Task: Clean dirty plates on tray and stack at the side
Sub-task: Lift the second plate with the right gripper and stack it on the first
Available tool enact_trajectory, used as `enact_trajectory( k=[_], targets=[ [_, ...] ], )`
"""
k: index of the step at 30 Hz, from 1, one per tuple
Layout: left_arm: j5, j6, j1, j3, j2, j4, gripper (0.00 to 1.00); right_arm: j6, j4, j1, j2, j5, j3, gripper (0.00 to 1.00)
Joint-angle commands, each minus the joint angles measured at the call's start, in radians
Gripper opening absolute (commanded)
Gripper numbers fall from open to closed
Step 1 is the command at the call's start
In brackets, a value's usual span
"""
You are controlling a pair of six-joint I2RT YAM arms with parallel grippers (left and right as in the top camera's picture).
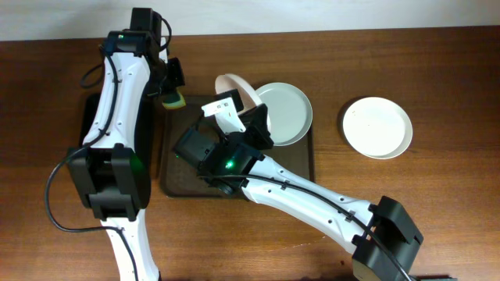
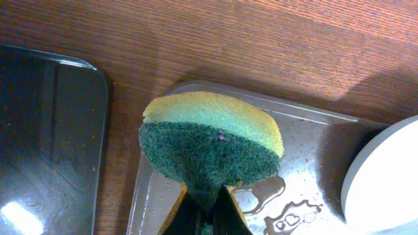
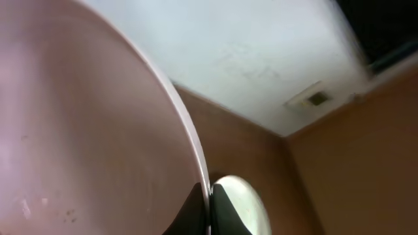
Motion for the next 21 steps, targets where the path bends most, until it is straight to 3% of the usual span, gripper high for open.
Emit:
enact_trajectory(
  k=[1, 6, 8, 10, 15, 17, 21],
  targets=[
    [-0.014, 0.005, 0.013, -0.007, -0.009, 0.002, 0.01, 0.024, -0.029, -0.06, -0.068, -0.333, 0.013, 0.04],
    [-0.014, 0.005, 0.013, -0.007, -0.009, 0.003, 0.01, 0.034, -0.087, -0.476, -0.175, -1.082, 0.013, 0.04],
    [-0.014, 0.005, 0.012, -0.007, -0.009, 0.003, 0.01, 0.034, -0.126, -0.697, -0.175, -1.256, 0.013, 0.04],
    [-0.014, 0.005, 0.012, -0.007, -0.009, 0.003, 0.01, 0.035, -0.159, -0.903, -0.174, -1.312, 0.012, 0.04],
    [-0.014, 0.005, 0.012, -0.007, -0.009, 0.003, 0.01, 0.037, -0.167, -1.247, -0.159, -1.303, -0.05, 0.04],
    [-0.014, 0.005, 0.012, -0.007, -0.009, 0.003, 0.01, 0.037, -0.13, -1.324, -0.132, -1.303, -0.115, 0.04],
    [-0.014, 0.005, 0.01, -0.007, -0.009, 0.003, 0.01, 0.038, 0.075, -1.343, -0.111, -1.276, -0.286, 0.04]
  ],
)
